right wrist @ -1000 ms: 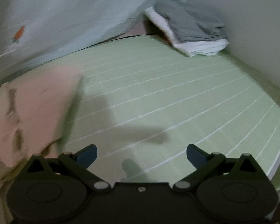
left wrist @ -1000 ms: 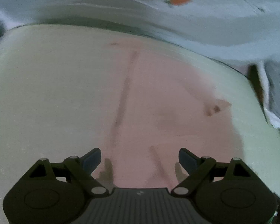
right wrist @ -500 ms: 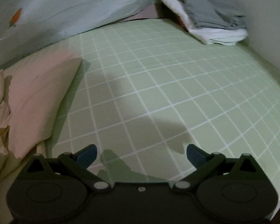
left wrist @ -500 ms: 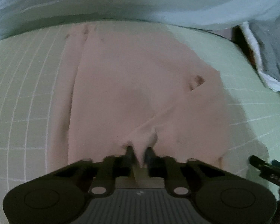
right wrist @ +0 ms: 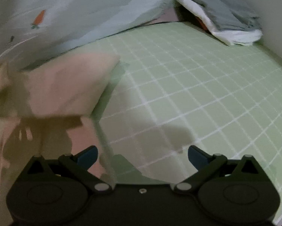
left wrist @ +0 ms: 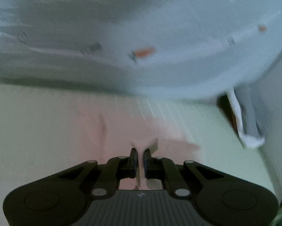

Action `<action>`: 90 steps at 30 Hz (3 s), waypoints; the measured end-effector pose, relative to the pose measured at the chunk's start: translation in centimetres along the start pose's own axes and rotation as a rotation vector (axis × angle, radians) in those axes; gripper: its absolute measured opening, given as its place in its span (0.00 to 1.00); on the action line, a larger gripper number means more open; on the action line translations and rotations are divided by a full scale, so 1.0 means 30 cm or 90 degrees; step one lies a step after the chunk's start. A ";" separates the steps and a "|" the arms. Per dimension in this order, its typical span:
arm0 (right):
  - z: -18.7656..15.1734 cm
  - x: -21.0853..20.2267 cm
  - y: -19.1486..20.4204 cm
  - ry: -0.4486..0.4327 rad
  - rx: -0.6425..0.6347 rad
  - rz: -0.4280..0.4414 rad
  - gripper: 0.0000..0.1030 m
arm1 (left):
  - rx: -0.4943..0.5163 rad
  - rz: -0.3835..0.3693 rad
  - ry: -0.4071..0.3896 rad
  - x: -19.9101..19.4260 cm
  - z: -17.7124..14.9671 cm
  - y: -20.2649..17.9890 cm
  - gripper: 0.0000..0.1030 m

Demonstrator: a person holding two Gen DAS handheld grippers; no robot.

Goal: Fold clothes

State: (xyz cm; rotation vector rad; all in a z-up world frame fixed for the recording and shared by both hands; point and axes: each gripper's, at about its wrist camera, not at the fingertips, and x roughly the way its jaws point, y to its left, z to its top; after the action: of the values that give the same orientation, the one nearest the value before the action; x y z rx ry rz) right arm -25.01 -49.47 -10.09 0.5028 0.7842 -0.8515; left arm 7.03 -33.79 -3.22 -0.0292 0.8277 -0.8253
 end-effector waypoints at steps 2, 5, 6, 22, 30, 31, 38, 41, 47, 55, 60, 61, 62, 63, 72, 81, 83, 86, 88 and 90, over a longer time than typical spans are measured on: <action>-0.003 -0.002 0.057 -0.002 -0.018 -0.007 1.00 | -0.020 0.001 -0.028 -0.023 0.065 0.077 0.07; -0.009 -0.002 0.128 -0.002 -0.047 -0.030 1.00 | -0.065 0.018 -0.082 -0.083 0.158 0.211 0.07; -0.012 -0.004 0.141 0.000 -0.048 -0.035 1.00 | -0.084 0.027 -0.101 -0.104 0.184 0.262 0.07; -0.097 -0.062 0.117 0.024 -0.047 -0.060 0.98 | -0.232 0.176 -0.051 -0.214 -0.029 0.507 0.74; -0.141 -0.108 0.093 0.025 -0.060 -0.032 0.72 | -0.251 0.166 0.063 -0.304 -0.346 0.340 0.74; -0.145 -0.115 0.094 0.023 -0.064 -0.025 0.66 | -0.250 0.165 0.068 -0.317 -0.376 0.321 0.74; -0.177 -0.166 0.100 0.015 -0.093 0.024 0.13 | -0.237 0.175 0.080 -0.402 -0.504 0.233 0.74; -0.191 -0.187 0.103 0.012 -0.105 0.046 0.05 | -0.236 0.180 0.076 -0.447 -0.527 0.236 0.74; -0.215 -0.265 0.146 -0.017 -0.131 0.060 0.04 | -0.240 0.182 0.073 -0.524 -0.528 0.294 0.74; -0.290 -0.352 0.327 -0.047 -0.187 0.069 0.03 | -0.211 0.164 0.075 -0.603 -0.528 0.378 0.74; -0.335 -0.332 0.415 -0.042 -0.167 0.079 0.03 | -0.181 0.168 0.075 -0.654 -0.538 0.452 0.74; -0.348 -0.320 0.427 -0.037 -0.157 0.080 0.04 | -0.179 0.171 0.073 -0.663 -0.541 0.468 0.74; -0.361 -0.307 0.438 -0.031 -0.147 0.080 0.05 | -0.178 0.175 0.072 -0.671 -0.544 0.487 0.75; -0.376 -0.293 0.445 -0.021 -0.134 0.082 0.06 | -0.180 0.179 0.073 -0.678 -0.548 0.507 0.75; -0.372 -0.332 0.411 -0.045 0.009 0.122 0.34 | -0.198 0.190 0.077 -0.705 -0.553 0.596 0.75; -0.376 -0.259 0.385 -0.002 0.011 0.069 0.24 | -0.206 0.184 0.086 -0.674 -0.555 0.606 0.75; -0.377 -0.246 0.399 0.005 -0.007 0.068 0.23 | -0.215 0.189 0.085 -0.667 -0.550 0.612 0.75; -0.340 -0.240 0.398 0.000 -0.015 0.078 0.23 | -0.229 0.196 0.082 -0.654 -0.541 0.620 0.75; -0.313 -0.242 0.398 -0.016 -0.024 0.079 0.26 | -0.242 0.200 0.078 -0.640 -0.533 0.619 0.75; -0.285 -0.247 0.405 -0.037 -0.045 0.074 0.33 | -0.253 0.204 0.077 -0.621 -0.522 0.617 0.76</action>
State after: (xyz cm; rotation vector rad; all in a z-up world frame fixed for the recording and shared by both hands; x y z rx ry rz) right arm -21.62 -33.28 -8.56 0.4549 0.7220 -0.7249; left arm 1.21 -4.18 -8.22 -0.1952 1.0693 -0.3557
